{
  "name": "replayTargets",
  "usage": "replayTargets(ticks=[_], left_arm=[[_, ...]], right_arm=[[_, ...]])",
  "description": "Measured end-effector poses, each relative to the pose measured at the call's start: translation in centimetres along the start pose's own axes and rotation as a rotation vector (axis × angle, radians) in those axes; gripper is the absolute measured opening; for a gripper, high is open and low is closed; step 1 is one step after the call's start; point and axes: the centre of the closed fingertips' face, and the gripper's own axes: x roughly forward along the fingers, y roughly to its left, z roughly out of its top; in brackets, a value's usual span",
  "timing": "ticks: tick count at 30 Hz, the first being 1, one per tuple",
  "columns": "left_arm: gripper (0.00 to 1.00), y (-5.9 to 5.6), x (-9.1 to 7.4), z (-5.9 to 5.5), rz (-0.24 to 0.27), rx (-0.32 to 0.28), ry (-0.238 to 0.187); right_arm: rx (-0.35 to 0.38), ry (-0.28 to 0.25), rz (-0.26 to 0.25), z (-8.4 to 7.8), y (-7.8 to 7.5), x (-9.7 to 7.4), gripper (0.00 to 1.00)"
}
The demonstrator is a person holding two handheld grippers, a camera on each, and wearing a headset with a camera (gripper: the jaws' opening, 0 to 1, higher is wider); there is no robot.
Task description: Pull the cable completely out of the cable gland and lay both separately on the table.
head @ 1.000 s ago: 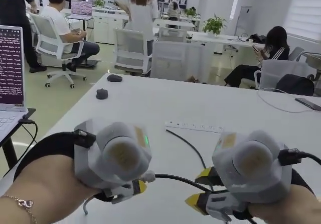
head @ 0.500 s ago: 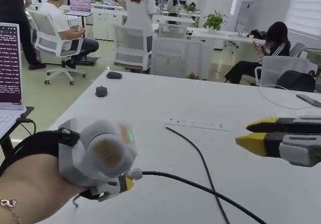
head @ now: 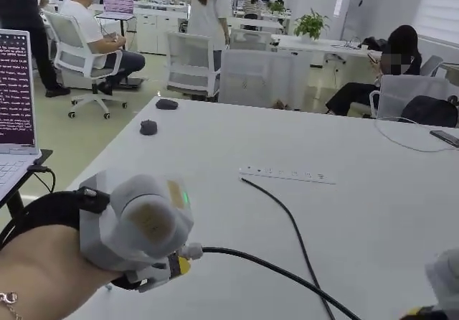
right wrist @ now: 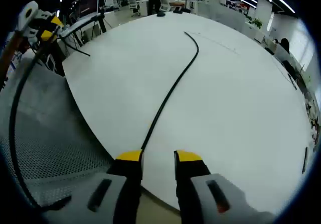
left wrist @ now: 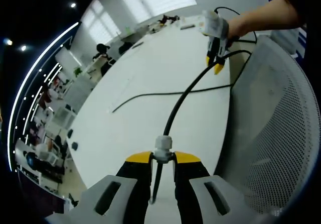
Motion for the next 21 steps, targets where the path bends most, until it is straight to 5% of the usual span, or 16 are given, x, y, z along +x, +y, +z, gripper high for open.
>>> replayTargets(ticks=[3,5,8,10,11,13,18,21], left_arm=[[0.16,-0.1,-0.1,-0.1,0.0,-0.002,0.005],[0.16,0.0,-0.1,-0.2,0.002,-0.001,0.009],[0.16,0.1,-0.2,-0.2,0.006,-0.001,0.013],[0.16,0.1,-0.2,-0.1,0.008,0.0,0.015],[0.16,0.1,-0.2,-0.1,0.008,0.0,0.016],[0.16,0.2,-0.2,-0.1,0.011,-0.003,0.018],[0.16,0.3,-0.2,-0.2,0.016,-0.015,0.022],[0.16,0.1,-0.2,-0.3,0.016,-0.018,0.029]], right_arm=[[0.006,0.041,0.058,-1.4,1.3,1.8,0.15],[0.013,-0.001,0.064,-0.5,1.7,1.9,0.15],[0.012,0.017,0.067,-0.2,1.9,2.1,0.16],[-0.042,0.059,0.066,-0.6,2.2,2.5,0.12],[-0.121,0.042,0.023,0.0,1.4,2.4,0.08],[-0.091,0.073,0.037,-0.2,1.6,2.7,0.05],[-0.113,0.076,-0.052,1.4,-2.6,3.1,0.04],[-0.141,0.095,-0.133,3.1,-7.0,3.4,0.04]])
